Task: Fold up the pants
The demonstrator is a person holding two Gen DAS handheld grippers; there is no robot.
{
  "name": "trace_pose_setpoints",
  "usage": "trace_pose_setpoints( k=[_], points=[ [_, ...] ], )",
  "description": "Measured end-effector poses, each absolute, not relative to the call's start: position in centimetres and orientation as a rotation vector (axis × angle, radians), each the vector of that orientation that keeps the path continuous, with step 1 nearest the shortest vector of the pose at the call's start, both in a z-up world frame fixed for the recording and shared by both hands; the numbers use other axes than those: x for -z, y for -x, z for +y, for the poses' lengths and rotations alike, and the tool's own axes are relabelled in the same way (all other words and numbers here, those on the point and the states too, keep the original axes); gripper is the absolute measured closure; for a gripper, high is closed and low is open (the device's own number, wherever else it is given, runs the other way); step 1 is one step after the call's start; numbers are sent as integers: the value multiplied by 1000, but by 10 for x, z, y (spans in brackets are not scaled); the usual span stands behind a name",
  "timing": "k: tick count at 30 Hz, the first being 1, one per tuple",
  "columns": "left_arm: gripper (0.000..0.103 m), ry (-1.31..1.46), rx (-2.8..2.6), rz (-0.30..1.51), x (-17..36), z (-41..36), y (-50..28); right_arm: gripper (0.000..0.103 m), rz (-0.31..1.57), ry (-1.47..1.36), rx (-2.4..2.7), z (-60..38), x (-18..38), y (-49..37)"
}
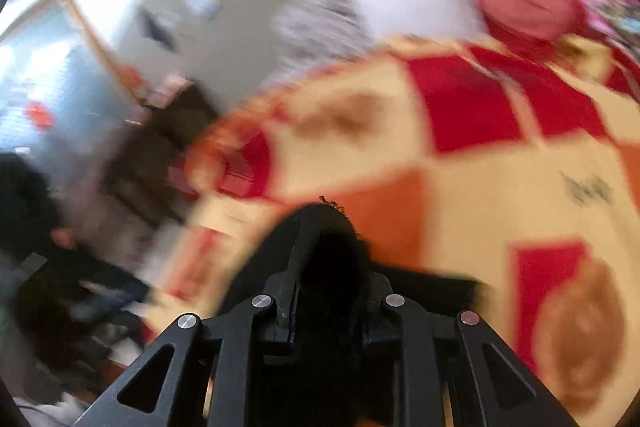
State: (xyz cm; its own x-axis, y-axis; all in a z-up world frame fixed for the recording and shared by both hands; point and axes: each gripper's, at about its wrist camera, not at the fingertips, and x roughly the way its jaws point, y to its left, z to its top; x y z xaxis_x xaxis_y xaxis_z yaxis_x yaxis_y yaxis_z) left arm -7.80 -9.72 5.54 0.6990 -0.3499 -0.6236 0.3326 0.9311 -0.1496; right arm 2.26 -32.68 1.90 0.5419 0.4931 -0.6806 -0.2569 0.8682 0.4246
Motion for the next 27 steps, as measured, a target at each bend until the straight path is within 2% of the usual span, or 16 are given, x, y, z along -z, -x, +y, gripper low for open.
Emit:
trace_pose_setpoints(
  k=[4, 11, 16, 18, 20, 24, 27],
  points=[
    [56, -8, 338, 749, -37, -111, 50, 82, 970, -380, -436, -353, 12, -26],
    [56, -12, 319, 742, -36, -135, 22, 80, 917, -324, -459, -334, -3, -33],
    [55, -75, 266, 823, -14, -157, -6, 80, 905, -302, -453, -332, -3, -36],
    [53, -63, 258, 865, -3, -160, -17, 80, 951, -255, -416, -334, 5, -32],
    [43, -51, 243, 856, -3, -159, -20, 80, 954, -227, -380, -339, 10, -27],
    [43, -33, 250, 881, -7, -155, -26, 80, 934, -276, -344, -358, 1, -17],
    [43, -34, 246, 871, -15, -154, -24, 80, 840, -266, -365, -359, -25, -3]
  ],
)
